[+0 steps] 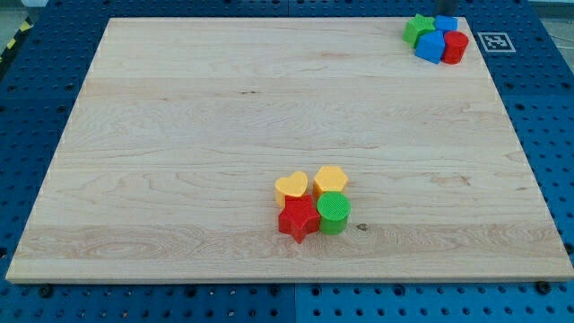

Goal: Push the blue cube into the green star

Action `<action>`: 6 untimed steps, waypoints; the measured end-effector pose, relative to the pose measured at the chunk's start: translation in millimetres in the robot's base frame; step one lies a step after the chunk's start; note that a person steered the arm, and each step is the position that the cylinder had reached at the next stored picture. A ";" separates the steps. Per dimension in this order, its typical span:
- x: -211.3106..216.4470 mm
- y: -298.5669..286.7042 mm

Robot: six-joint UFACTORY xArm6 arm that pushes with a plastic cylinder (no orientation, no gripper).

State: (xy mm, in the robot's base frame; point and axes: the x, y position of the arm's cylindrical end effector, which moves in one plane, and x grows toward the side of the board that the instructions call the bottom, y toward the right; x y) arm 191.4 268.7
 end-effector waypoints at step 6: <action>37.7 -15.3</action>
